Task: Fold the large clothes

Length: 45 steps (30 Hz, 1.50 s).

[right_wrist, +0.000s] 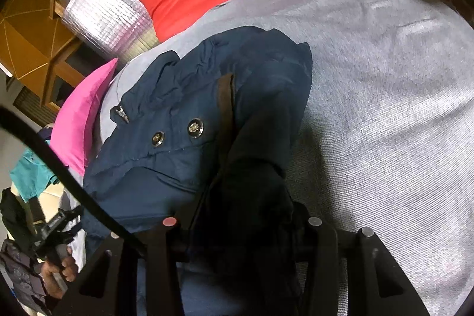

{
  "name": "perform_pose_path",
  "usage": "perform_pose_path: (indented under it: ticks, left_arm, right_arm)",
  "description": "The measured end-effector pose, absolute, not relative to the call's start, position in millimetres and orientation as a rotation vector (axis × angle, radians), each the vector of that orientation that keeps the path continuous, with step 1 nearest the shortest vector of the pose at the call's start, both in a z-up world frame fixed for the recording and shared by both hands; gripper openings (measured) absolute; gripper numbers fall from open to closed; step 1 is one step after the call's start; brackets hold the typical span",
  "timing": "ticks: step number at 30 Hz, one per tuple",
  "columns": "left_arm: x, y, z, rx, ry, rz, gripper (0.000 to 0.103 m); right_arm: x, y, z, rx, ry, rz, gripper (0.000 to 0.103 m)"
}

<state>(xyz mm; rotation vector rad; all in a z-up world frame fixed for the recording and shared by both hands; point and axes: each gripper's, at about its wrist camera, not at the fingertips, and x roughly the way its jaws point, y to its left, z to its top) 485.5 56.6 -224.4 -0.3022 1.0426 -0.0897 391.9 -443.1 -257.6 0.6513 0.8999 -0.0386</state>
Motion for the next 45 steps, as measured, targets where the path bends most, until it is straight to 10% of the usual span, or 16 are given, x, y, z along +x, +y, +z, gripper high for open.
perform_pose_path:
  ticks: [4, 9, 13, 20, 28, 35, 38, 40, 45]
  left_arm:
    - [482.5, 54.2, -226.0, -0.374, 1.036, -0.148, 0.082]
    - [479.7, 44.4, -217.2, -0.347, 0.984, -0.179, 0.037]
    - [478.7, 39.8, -208.5, -0.311, 0.95, -0.161, 0.031]
    - [488.1, 34.3, -223.2, -0.247, 1.028, -0.113, 0.036]
    - [474.8, 31.1, -192.8, -0.175, 0.968, -0.038, 0.036]
    - [467.2, 17.8, -170.4, -0.06, 0.845, -0.029, 0.072]
    - [479.0, 9.4, -193.2, -0.014, 0.935, -0.03, 0.072]
    - [483.3, 2.1, -209.2, 0.025, 1.0, -0.026, 0.072]
    - [477.6, 0.3, -193.0, 0.023, 0.946, -0.038, 0.072]
  right_arm:
    - [391.5, -443.8, -258.3, 0.659, 0.896, -0.038, 0.048]
    - [389.9, -445.5, -257.4, 0.671, 0.879, -0.045, 0.045]
    - [384.6, -444.0, -248.1, 0.661, 0.834, -0.065, 0.035]
    - [389.6, -446.7, -258.4, 0.658, 0.875, -0.061, 0.04]
    - [378.6, -485.3, -235.8, 0.769, 0.822, -0.046, 0.075]
    - [389.1, -517.0, -251.7, 0.974, 0.737, -0.045, 0.075]
    - [399.1, -514.0, -264.2, 1.004, 0.74, -0.051, 0.061]
    - [402.2, -512.2, -269.5, 1.002, 0.732, -0.062, 0.034]
    - [400.5, -502.9, -252.8, 0.948, 0.705, -0.081, 0.027]
